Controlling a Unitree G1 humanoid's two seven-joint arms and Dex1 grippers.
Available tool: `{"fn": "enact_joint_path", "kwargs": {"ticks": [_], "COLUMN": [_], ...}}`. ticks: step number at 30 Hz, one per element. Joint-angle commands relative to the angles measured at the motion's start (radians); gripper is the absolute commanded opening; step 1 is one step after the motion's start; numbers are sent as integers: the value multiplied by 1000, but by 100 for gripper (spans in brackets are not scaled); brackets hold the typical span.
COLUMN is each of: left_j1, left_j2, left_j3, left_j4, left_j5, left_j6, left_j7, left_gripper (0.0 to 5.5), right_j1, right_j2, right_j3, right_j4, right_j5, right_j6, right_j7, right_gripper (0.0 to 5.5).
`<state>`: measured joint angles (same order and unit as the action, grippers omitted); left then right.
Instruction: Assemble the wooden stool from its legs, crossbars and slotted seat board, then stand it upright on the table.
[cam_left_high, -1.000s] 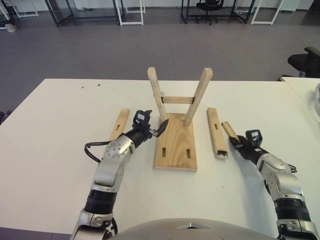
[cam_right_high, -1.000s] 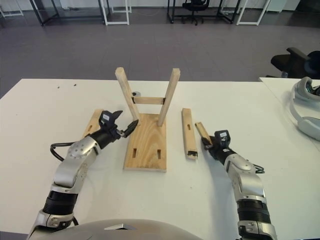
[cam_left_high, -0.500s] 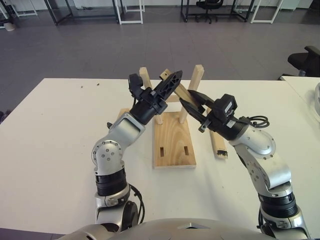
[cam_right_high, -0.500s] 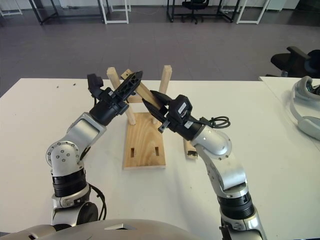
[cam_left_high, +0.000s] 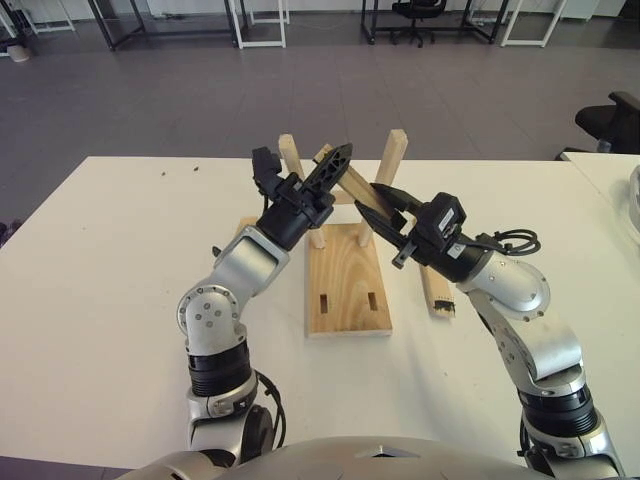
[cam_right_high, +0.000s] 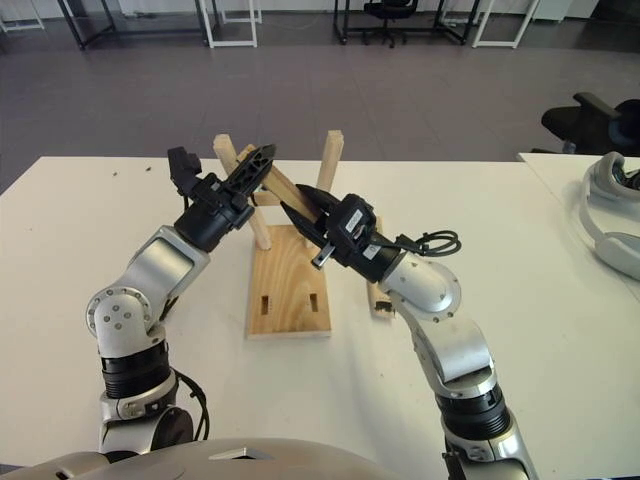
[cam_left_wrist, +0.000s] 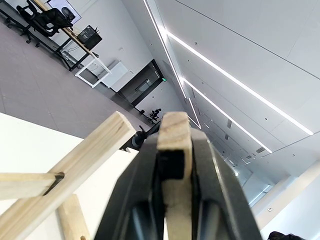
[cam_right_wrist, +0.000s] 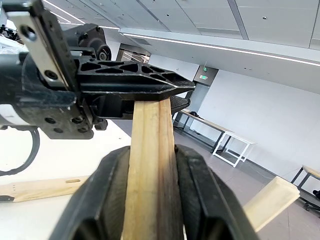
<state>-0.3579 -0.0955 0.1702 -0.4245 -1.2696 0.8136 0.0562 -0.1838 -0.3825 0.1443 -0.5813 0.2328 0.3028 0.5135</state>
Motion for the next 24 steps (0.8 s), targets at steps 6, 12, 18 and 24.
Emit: {"fn": "enact_joint_path", "kwargs": {"ticks": [6,12,18,24], "left_j1": [110,283,160,137], "left_j2": [172,460,454,443], "left_j3": [-36,127,247,260], "left_j4": [-73,166,581,655], "left_j5": [101,462,553,560], "left_j6": [-36,-325,-507,-534], "left_j7": [-82,-372,-398,-449], "left_gripper": [40,40,40,40], "right_j1": [17,178,273,296], "right_j2": [12,8,34,52], "right_j3": [20,2,-33,-18], "right_j4": [-11,66,345,393], "right_j5": [-7,-42,-113,-131], "right_j6": [38,-16,-173,-232], "right_j7": [-24,-56,-101,-97], "right_gripper": [258,294,294,294]}}
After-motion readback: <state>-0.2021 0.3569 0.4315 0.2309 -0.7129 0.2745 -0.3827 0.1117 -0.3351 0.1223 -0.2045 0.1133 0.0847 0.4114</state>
